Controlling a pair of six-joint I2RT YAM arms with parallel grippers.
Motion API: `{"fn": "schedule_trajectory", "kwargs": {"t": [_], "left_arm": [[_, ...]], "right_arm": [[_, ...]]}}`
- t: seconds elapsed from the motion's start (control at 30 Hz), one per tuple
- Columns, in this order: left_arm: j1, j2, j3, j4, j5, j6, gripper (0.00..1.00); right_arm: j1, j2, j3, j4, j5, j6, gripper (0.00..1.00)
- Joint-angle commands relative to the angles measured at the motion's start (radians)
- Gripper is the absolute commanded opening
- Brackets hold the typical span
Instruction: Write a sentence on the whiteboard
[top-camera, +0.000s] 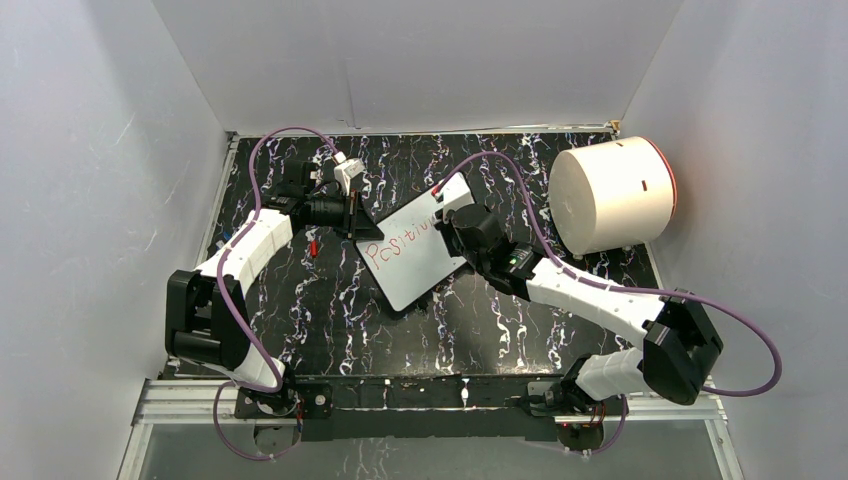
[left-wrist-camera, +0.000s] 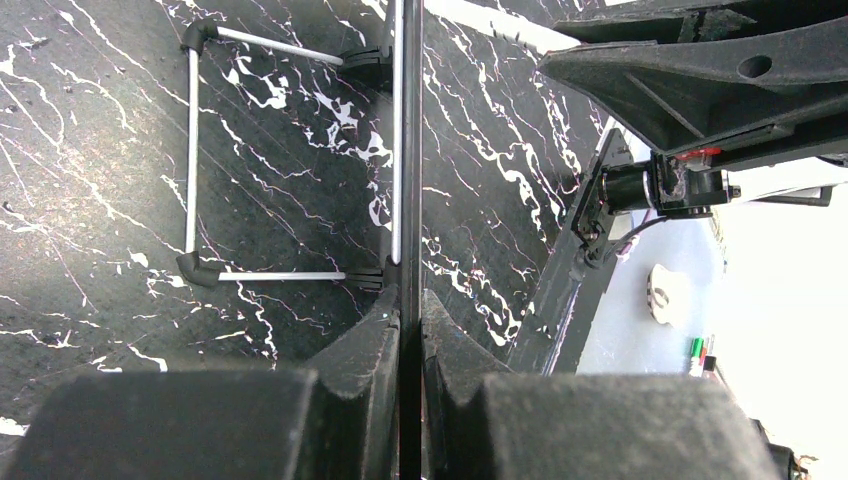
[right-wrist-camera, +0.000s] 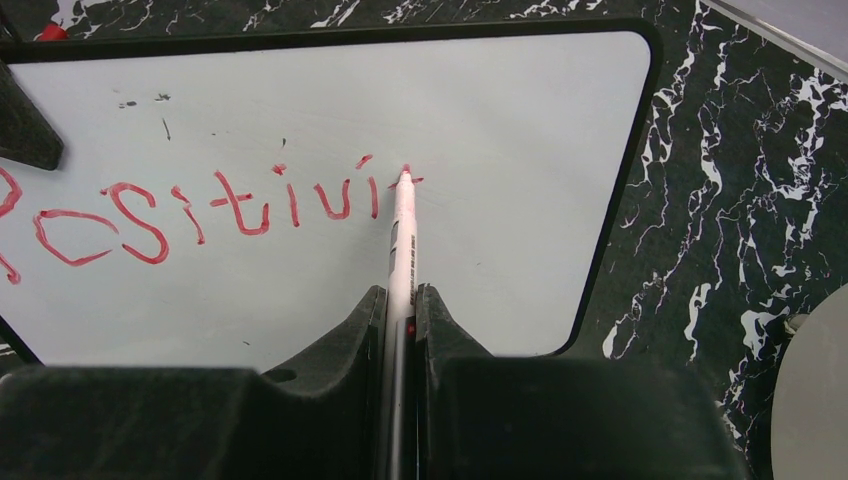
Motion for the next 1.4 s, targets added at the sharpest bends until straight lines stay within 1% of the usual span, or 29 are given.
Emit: {"fn": "schedule_trajectory", "kwargs": {"t": [0.0,0.5,0.9,1.13,1.37], "left_arm": [[-0.015,0.037,-0.018,-0.087,-0.083,0.021,0.00],[-0.015,0.037,-0.016,-0.088,-0.086,0.022,0.00],[-0.015,0.037,-0.017,-0.089,-0.084,0.023,0.00],[-0.015,0.035,-0.015,-0.088,-0.086,0.023,0.00],[-0.015,0.035,-0.017,-0.088,-0.087,0.023,0.00]], "right_arm": [[-0.006,-0.007,-0.001,-0.012,-0.026,0.012,0.00],[-0.005,-0.018,-0.015,-0.061,-0.023,0.008,0.00],[-0.006,-0.008,-0.013,-0.002,0.068,-0.011,0.00],[-0.007,-0.057,-0.020,0.047,0.056,-0.018,0.00],[-0.016,-0.041,-0.003,0.070,0.062,-0.026,0.00]]}}
